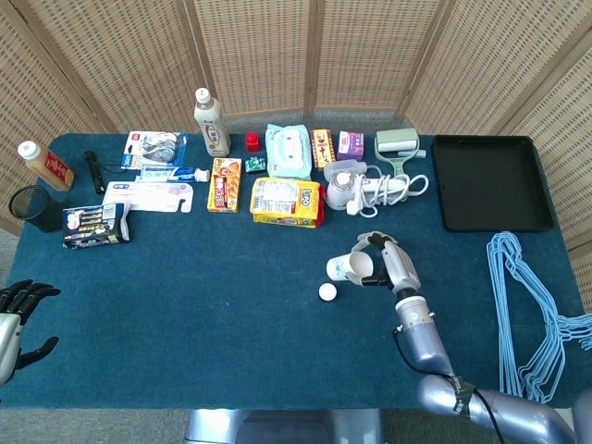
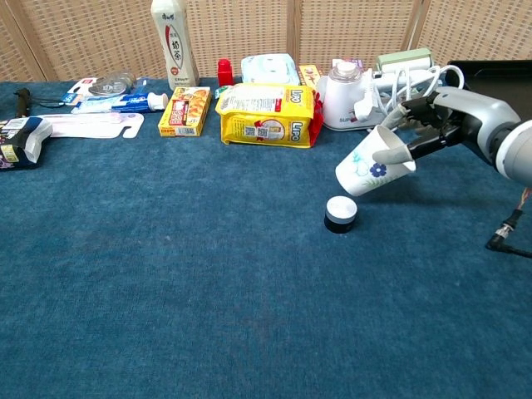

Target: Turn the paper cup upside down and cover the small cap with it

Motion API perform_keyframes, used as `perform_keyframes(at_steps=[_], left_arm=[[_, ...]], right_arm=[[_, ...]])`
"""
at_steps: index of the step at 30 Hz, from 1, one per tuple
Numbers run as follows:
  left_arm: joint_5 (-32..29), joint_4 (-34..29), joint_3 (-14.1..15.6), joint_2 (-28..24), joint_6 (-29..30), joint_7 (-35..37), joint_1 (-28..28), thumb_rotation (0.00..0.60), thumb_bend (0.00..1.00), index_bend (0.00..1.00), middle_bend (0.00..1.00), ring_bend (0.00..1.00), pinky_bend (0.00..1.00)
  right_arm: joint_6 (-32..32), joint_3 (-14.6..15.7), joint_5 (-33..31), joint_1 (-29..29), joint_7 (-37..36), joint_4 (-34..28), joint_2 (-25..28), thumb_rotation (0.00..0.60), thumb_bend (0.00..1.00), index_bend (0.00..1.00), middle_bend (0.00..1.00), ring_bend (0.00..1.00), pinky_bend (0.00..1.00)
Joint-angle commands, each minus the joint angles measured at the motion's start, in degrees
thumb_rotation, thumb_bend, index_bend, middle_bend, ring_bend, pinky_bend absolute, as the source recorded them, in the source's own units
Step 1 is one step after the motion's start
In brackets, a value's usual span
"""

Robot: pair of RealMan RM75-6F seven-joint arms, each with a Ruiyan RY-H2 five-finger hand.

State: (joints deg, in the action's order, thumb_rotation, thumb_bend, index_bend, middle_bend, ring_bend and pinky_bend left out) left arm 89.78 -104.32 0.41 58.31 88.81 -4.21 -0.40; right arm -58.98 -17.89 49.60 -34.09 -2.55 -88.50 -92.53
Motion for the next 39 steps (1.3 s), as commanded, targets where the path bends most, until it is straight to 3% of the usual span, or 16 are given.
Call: perform_keyframes(at_steps=[1, 10, 21, 27, 39], left_arm=[[0.1, 0.0, 0.0, -0.2, 0.3, 0.2, 0.2, 0.6, 0.18, 0.28, 0.28, 0.17, 0.18], [0.0, 0.6, 0.1, -0.5, 1.1, 1.4, 0.8, 0.6, 0.18, 0.28, 0.28, 0.17, 0.18], [0.7, 0.7, 0.3, -0.3, 1.2, 1.4, 0.8, 0.6, 0.18, 0.28, 0.28, 0.17, 0.18], [0.5, 1.1, 0.3, -0.2, 1.2, 1.8, 0.9, 0.6, 0.18, 0.28, 0.28, 0.17, 0.18], [0.4, 2.5, 0.2, 0.7, -0.2, 2.7, 0.2, 0.6, 0.18, 0.28, 0.28, 0.17, 0.18]], right_arm=[[0.0, 1.1, -0.3, -0.2, 2.2, 0.8, -0.6, 0.559, 0.23, 0.32, 0.26, 0.14, 0.05], [-1.5, 2.4, -3.4, -0.2, 9.9, -0.5, 1.3, 0.555, 0.23, 0.19, 0.2, 0.13, 0.04], [-1.2, 5.8, 3.7, -1.4, 17.6, -5.3, 7.0, 0.557, 0.24, 0.24, 0.19, 0.13, 0.04], [-1.9, 7.5, 5.3, -3.0, 24.1, -5.3, 6.0, 0.558, 0.24, 0.26, 0.19, 0.13, 0.04], [-5.9, 7.9, -1.0, -5.9, 37.9, -7.3, 1.6, 0.558, 0.24, 0.28, 0.19, 0.13, 0.04]])
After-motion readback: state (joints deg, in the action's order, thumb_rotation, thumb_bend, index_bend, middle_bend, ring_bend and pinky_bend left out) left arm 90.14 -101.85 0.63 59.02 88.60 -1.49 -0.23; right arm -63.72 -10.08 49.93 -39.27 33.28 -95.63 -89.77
